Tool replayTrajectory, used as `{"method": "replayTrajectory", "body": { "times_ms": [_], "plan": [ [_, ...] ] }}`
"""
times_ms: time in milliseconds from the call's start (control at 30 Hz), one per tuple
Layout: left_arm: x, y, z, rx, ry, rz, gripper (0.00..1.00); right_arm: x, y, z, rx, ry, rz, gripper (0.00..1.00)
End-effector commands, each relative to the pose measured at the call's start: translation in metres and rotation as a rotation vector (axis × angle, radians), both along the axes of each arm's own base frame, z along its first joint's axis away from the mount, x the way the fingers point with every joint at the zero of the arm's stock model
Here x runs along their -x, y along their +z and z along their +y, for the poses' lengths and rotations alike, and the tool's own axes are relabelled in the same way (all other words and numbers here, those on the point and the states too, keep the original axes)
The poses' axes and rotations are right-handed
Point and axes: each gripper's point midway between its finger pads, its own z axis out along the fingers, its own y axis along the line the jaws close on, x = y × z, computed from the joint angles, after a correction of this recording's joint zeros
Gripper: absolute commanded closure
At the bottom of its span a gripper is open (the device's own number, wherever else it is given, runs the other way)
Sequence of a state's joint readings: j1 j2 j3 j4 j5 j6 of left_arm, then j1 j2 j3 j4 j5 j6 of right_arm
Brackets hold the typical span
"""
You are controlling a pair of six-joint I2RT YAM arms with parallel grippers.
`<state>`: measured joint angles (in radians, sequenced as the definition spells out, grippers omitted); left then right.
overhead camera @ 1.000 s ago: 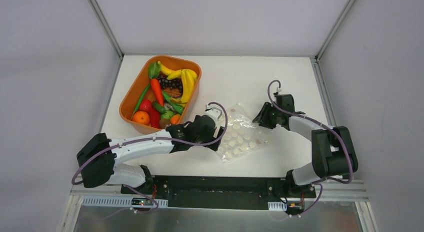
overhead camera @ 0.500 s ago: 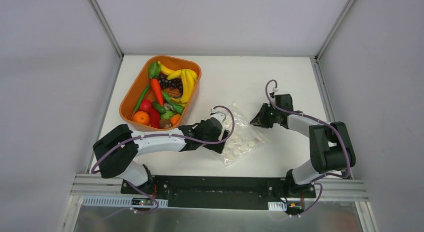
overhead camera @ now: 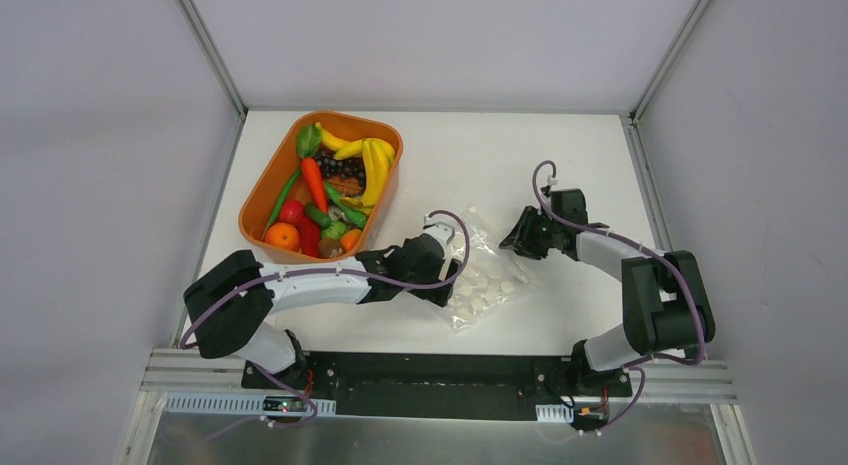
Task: Place the food in the zip-top bag and seal the zipper
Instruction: Pick up the zipper food storage bag at the center of the board.
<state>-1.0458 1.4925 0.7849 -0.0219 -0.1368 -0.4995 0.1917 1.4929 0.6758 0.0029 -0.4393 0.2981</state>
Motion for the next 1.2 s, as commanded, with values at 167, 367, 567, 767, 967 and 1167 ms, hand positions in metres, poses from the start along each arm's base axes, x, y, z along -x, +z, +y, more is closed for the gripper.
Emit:
{"method": "replayTrajectory", "body": {
  "times_ms": [167,367,567,767,967,1167],
  "plan": [
    [-0.001,0.015,0.004,0.002,-0.046,-0.045,0.18,-0.01,0.012,0.001,-0.006,-0.014,-0.061,0.84],
    [-0.001,0.019,0.004,0.002,-0.06,-0.054,0.18,-0.005,0.026,0.004,-0.033,0.013,-0.101,1.0],
    [0.0,0.053,0.002,0.046,-0.093,-0.096,0.16,-0.011,0.068,-0.009,-0.016,-0.096,-0.251,1.0],
    [0.004,0.122,0.002,0.173,-0.132,-0.187,0.13,0.001,0.135,-0.022,-0.051,-0.159,-0.515,1.0],
    [0.004,0.167,0.004,0.256,-0.134,-0.262,0.09,0.033,0.197,-0.019,-0.143,-0.118,-0.753,1.0],
    [-0.009,0.186,-0.008,0.305,-0.073,-0.28,0.07,0.057,0.206,0.006,-0.2,0.076,-0.738,1.0]
  ]
}}
